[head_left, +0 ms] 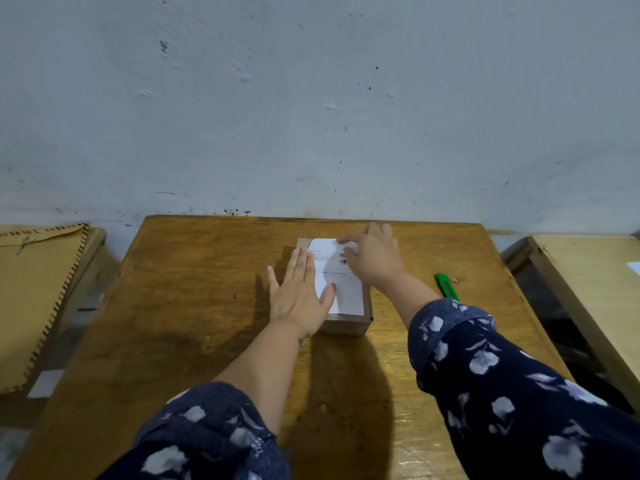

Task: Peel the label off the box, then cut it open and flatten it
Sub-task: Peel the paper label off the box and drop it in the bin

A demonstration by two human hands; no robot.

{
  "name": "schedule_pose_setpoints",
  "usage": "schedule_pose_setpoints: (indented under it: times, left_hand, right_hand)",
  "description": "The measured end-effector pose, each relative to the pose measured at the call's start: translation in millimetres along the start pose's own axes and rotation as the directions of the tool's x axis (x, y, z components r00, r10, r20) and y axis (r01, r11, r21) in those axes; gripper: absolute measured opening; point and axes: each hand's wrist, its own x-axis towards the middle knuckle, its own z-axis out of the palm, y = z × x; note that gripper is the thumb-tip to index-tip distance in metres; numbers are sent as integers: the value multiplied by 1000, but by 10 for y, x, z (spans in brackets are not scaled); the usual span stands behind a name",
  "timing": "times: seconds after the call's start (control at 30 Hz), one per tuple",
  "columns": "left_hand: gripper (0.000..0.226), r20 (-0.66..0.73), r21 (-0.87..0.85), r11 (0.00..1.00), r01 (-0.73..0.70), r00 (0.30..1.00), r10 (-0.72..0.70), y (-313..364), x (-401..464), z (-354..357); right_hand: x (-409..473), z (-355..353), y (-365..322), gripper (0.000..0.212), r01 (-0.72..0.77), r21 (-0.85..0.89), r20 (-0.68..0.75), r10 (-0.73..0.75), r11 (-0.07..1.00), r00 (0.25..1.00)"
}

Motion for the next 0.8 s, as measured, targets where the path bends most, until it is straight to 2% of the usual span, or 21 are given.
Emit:
schedule_pose_setpoints:
  times: [0.27, 0.37, 0.5, 0.6, 0.67, 0.73, 0.8]
  left_hand:
    - [72, -45, -29, 1000, -8, 999, 6, -28, 0, 46]
    - [71, -53, -41, 999, -14, 999, 12, -36, -3, 57]
    - [71, -60, -47, 999, -16, 998, 14, -36, 5, 61]
    - [71, -69, -77, 997, -23, 997, 18, -48, -3, 60]
    - [73, -61, -137, 990, -31, 998, 23, -55, 4, 59]
    - [78, -33, -289, 957, -35, 999, 27, -80, 7, 36]
    - [82, -14, -364, 929, -69, 998, 68, -155, -28, 5]
  right_hand:
    - [-18, 9, -31, 29, 38, -60, -56, -42, 997, 998]
    - [-33, -56, -32, 28, 1, -78, -34, -4, 997, 999]
    - [-69, -125, -43, 28, -76, -16, 103, 77, 997, 992]
    - [-100, -112, -68, 27, -169, 32, 105, 164, 985, 981]
    - [-111, -88, -57, 19, -241, 110, 118, 228, 964, 966]
    - [-129, -63, -39, 13, -278, 204, 142, 252, 939, 957]
    - [-175, -31, -20, 21, -185, 178, 126, 164, 966, 978]
